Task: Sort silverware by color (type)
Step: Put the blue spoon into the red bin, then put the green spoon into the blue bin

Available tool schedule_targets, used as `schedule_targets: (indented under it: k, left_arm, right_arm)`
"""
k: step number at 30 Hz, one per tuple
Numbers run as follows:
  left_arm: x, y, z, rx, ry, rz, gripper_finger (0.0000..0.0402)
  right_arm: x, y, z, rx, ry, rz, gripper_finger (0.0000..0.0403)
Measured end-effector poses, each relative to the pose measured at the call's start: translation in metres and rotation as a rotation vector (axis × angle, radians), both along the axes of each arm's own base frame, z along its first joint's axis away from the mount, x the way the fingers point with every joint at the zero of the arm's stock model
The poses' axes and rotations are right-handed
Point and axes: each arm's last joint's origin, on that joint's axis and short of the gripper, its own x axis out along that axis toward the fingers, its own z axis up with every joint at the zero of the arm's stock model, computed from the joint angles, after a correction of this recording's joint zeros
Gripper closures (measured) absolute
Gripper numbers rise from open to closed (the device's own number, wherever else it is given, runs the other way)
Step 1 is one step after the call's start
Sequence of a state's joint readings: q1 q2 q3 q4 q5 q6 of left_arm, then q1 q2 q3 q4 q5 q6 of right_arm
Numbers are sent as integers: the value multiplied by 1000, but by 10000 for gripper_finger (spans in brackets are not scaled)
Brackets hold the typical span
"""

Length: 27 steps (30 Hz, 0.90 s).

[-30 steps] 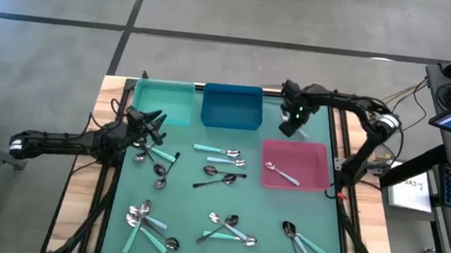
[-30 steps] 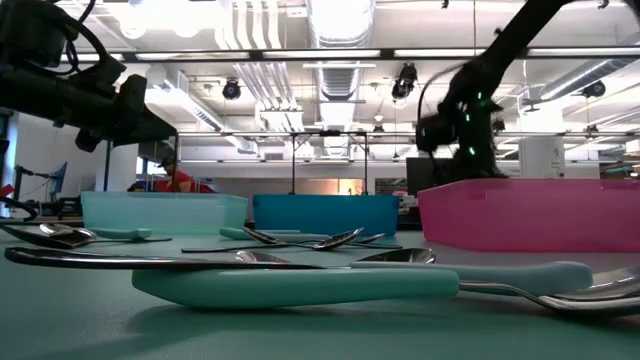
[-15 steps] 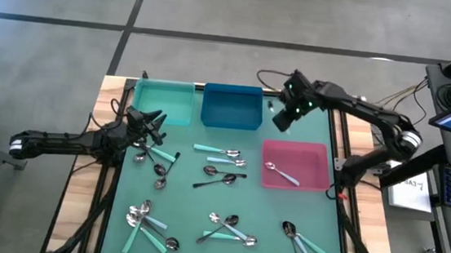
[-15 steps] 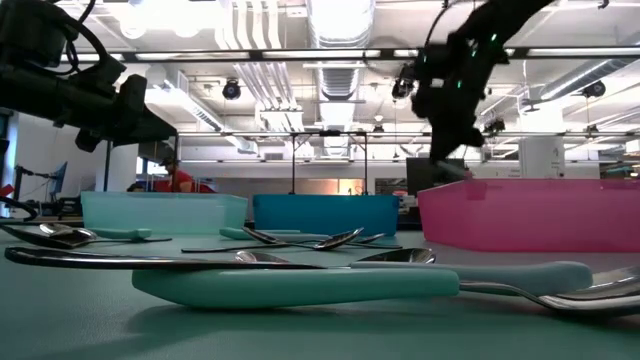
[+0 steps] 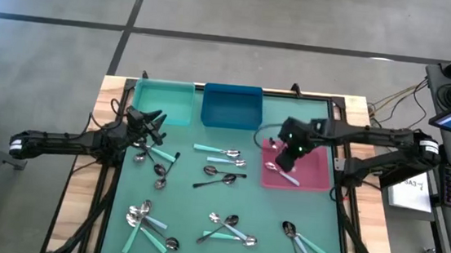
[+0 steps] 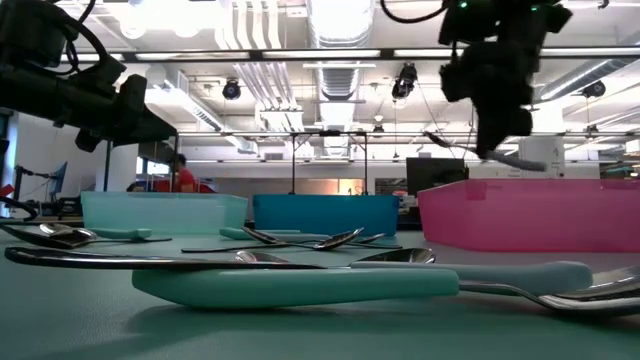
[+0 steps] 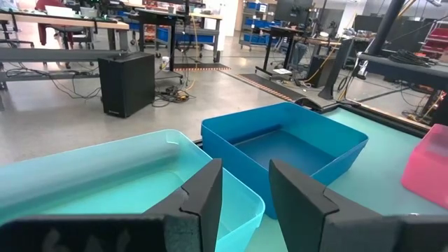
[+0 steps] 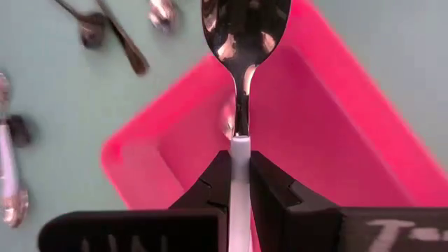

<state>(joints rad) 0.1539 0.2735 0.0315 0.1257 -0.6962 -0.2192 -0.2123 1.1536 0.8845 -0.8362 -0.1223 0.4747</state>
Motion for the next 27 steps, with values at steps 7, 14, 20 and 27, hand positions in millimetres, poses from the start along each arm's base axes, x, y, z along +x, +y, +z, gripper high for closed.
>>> schedule_targets:
  k: [7,14,20,27]
  left_arm:
    - [0,0,0,0,0,0,298]
    - [0,0,0,0,0,0,298]
    - [0,0,0,0,0,0,298]
    - [0,0,0,0,0,0,298]
  right_arm:
    - [-4,7,-28,20,122,-72,381]
    - [-1,6,-24,23,105,-82,358]
    - [4,6,-13,45,65,-69,296]
    - [22,3,8,33,-112,-46,264]
